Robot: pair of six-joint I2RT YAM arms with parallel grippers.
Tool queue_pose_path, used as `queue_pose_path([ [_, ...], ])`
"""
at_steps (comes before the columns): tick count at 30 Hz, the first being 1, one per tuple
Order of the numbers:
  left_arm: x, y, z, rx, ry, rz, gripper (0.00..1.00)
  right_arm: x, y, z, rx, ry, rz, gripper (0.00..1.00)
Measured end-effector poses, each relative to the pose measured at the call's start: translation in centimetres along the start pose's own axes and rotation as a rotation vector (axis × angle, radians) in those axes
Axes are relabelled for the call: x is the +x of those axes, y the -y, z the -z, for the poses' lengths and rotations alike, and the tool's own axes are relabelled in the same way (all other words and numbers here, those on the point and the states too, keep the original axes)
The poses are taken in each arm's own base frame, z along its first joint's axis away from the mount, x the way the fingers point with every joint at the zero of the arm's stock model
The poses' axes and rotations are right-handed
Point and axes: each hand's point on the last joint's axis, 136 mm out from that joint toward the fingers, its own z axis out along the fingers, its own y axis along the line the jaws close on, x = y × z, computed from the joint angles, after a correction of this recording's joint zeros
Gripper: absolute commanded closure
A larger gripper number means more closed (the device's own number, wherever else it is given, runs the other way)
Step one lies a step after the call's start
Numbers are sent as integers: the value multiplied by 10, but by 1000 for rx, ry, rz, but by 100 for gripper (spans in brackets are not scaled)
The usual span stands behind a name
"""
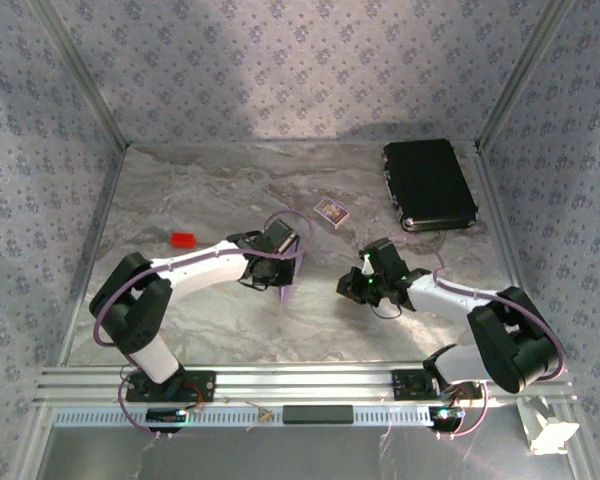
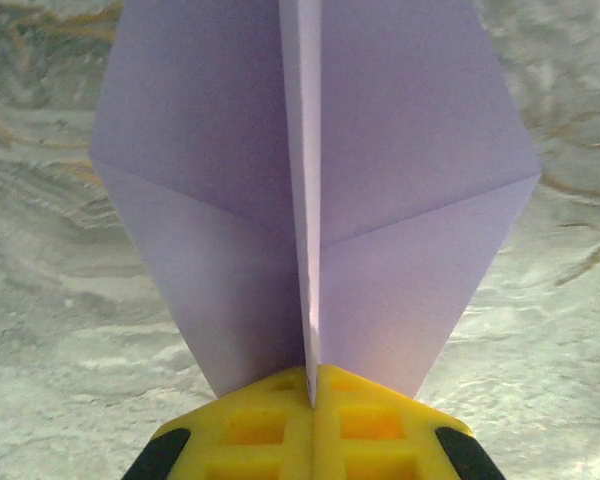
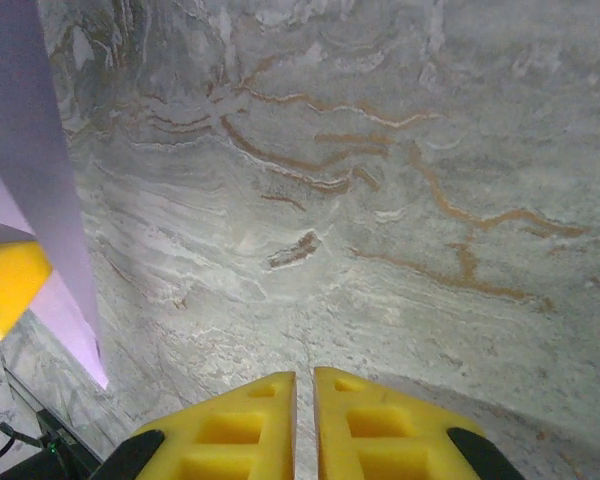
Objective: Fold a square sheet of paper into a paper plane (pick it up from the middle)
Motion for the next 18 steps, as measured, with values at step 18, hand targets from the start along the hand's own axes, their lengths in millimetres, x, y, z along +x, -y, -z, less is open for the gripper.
queue_pose_path([
  [18, 11, -9, -15, -59, -40, 10, 93, -1, 0, -3, 10, -2, 0, 85],
])
